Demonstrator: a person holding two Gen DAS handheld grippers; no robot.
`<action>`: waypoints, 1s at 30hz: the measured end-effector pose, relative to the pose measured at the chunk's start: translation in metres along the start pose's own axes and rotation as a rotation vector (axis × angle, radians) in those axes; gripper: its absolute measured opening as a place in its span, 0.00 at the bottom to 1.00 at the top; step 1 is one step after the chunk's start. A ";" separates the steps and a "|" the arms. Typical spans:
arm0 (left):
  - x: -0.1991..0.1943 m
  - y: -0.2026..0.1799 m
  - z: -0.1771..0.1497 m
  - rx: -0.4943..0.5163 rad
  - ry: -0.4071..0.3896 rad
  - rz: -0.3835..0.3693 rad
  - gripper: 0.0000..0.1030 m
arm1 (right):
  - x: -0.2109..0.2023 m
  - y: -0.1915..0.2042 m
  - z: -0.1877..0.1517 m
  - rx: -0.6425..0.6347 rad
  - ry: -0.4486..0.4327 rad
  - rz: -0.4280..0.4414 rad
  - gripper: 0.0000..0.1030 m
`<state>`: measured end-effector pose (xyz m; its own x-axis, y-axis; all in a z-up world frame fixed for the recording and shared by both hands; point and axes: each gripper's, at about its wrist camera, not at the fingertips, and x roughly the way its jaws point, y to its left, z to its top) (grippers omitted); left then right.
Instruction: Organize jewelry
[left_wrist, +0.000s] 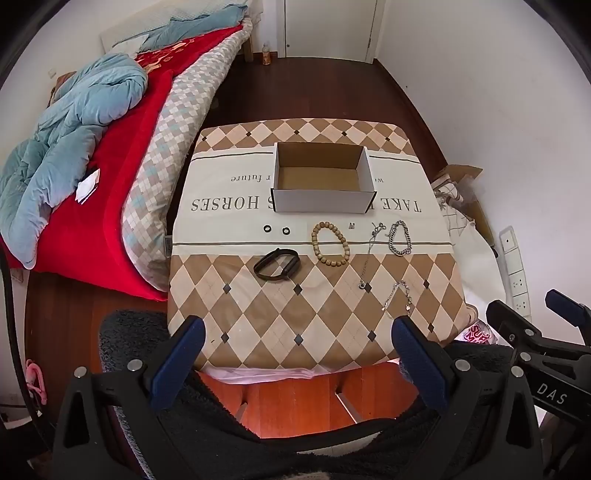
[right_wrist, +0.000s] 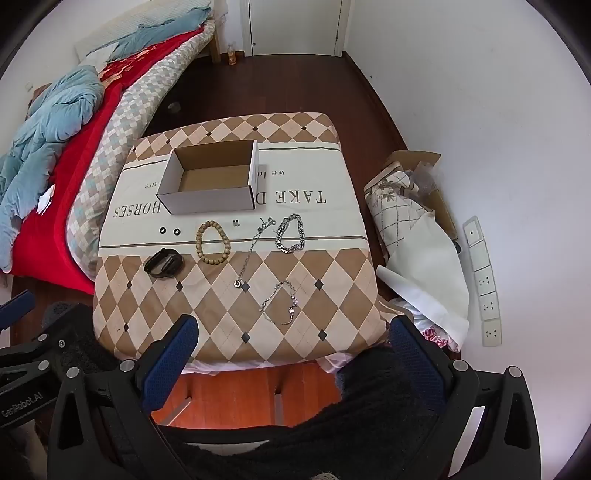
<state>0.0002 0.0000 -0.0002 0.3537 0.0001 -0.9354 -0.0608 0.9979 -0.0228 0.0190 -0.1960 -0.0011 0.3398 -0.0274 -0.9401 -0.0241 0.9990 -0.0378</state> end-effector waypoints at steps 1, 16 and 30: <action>0.000 0.000 0.000 -0.001 -0.003 0.000 1.00 | 0.000 0.000 0.000 -0.001 0.002 -0.004 1.00; 0.000 0.001 0.001 -0.003 -0.002 -0.006 1.00 | -0.004 0.003 0.000 -0.005 -0.005 -0.012 1.00; -0.025 0.004 0.005 0.003 -0.043 -0.008 1.00 | -0.028 0.005 0.004 -0.018 -0.045 -0.014 1.00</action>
<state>-0.0041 0.0048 0.0248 0.3943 -0.0052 -0.9190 -0.0549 0.9981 -0.0293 0.0133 -0.1899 0.0269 0.3818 -0.0397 -0.9234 -0.0354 0.9977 -0.0576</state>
